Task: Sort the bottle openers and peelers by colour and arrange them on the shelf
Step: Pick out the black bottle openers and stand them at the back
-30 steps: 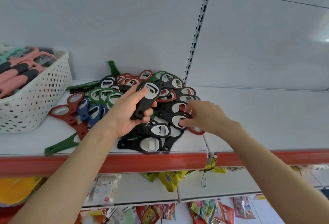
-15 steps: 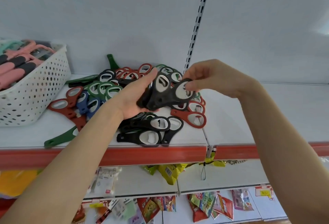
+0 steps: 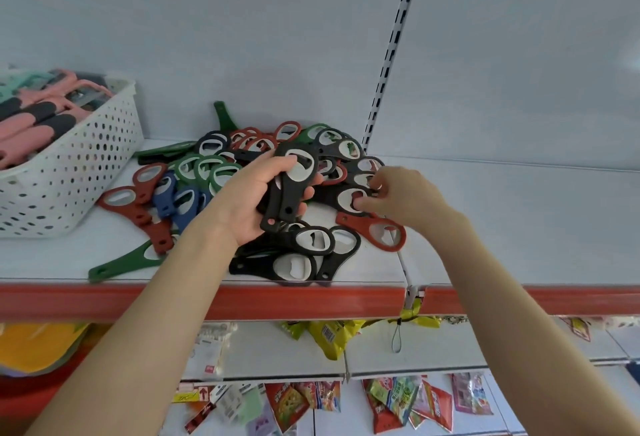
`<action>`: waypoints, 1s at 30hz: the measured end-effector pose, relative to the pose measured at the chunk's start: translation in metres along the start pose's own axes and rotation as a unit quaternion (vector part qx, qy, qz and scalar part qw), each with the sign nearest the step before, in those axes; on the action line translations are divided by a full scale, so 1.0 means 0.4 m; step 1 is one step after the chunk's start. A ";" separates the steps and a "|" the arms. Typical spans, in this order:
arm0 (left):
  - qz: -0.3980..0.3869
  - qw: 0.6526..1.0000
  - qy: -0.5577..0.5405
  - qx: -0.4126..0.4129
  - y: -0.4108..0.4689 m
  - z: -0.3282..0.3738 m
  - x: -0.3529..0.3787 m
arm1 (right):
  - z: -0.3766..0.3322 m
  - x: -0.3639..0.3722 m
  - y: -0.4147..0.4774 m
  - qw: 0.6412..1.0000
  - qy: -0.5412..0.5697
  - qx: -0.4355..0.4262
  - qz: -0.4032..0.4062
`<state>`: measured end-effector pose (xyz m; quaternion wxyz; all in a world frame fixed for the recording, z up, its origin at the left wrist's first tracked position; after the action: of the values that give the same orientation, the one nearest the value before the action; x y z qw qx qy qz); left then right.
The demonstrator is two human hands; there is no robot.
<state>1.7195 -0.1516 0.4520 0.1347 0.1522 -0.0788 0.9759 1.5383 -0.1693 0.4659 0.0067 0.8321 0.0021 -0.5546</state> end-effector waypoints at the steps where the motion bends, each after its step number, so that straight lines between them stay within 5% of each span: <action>1: 0.003 1.000 -0.002 0.005 0.000 0.002 -0.002 | 0.008 0.013 0.002 1.000 -0.014 0.008 0.000; 6: 0.001 1.000 -0.003 0.025 0.002 0.008 -0.009 | 0.009 0.009 0.004 0.992 0.121 -0.027 0.032; 11: 0.025 0.999 0.017 0.037 -0.001 0.021 -0.041 | 0.009 -0.081 0.007 0.948 0.299 -0.078 0.078; 16: -0.002 1.000 0.029 0.011 -0.002 0.022 -0.028 | -0.081 -0.100 -0.002 0.903 0.416 -0.101 -0.045; 20: -0.087 0.996 -0.010 -0.021 -0.020 0.005 0.025 | -0.195 -0.063 -0.015 0.913 0.371 -0.157 -0.069; 24: -0.034 0.999 -0.033 -0.015 -0.037 0.006 -0.023 | -0.180 -0.047 -0.019 0.935 0.326 -0.139 -0.011; 27: 0.015 0.998 -0.054 0.003 -0.044 0.011 -0.074 | -0.157 0.031 -0.045 0.974 0.117 -0.154 -0.118; 30: 0.015 0.998 -0.054 0.023 -0.052 0.020 -0.082 | -0.146 0.108 -0.075 0.964 0.003 -0.147 -0.222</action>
<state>1.7579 -0.1413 0.4515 0.1124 0.2067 -0.0662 0.9697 1.6084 -0.1386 0.4481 0.0062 0.8021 0.2681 -0.5336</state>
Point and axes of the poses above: each hand's wrist, its own y-axis towards the middle knuckle, its own x-axis out of the palm, z = x × y, the point moved 7 cm from there along y, towards the middle knuckle, and after that the axes turned 7 degrees about y, right-handed, at the moved point
